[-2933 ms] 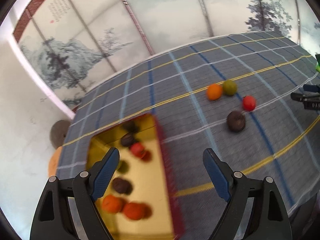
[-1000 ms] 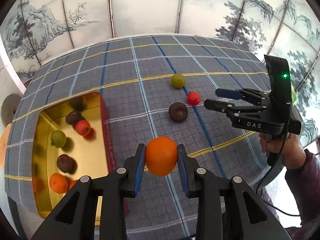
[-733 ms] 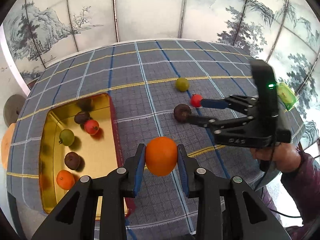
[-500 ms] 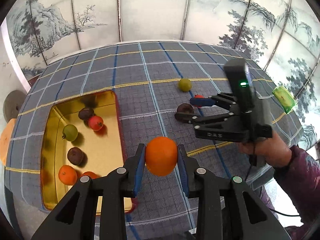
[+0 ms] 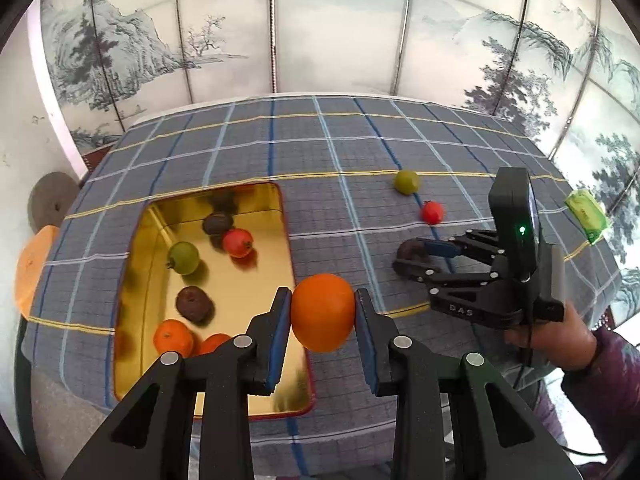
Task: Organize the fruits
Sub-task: 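Carry the orange in the left gripper toward the tray while the right gripper grasps the dark brown fruit, then lower the orange into the tray and open the left gripper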
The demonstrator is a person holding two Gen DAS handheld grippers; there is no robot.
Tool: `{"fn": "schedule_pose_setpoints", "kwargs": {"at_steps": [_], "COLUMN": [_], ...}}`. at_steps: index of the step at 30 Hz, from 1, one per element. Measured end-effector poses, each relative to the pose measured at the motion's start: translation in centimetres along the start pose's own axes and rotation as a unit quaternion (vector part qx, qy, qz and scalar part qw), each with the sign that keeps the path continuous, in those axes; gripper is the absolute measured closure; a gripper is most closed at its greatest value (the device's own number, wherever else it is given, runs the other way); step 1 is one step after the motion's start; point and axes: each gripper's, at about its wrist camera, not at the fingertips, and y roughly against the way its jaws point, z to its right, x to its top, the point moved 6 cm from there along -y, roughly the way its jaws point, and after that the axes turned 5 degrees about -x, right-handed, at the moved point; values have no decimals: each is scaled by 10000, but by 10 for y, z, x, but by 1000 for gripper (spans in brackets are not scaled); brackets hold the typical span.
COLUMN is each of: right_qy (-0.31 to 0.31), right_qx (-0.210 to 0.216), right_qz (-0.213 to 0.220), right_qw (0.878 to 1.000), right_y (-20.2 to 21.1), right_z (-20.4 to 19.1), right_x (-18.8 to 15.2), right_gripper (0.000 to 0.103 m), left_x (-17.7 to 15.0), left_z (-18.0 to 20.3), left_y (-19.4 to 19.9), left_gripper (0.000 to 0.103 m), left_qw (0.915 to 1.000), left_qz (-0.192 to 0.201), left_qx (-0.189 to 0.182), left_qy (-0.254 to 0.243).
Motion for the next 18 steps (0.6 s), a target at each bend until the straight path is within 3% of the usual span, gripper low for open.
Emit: {"fn": "schedule_pose_setpoints", "kwargs": {"at_steps": [18], "right_qy": [116], "right_qx": [-196], "right_qz": [-79], "right_qw": [9997], "right_y": [-5], "right_z": [-5], "right_x": [-1], "right_gripper": [68], "left_x": [-21], "left_z": [-37], "left_y": [-6], "left_gripper": [71], "left_qw": [9971], "left_qz": [126], "left_qx": [748], "left_qy": [-75]}}
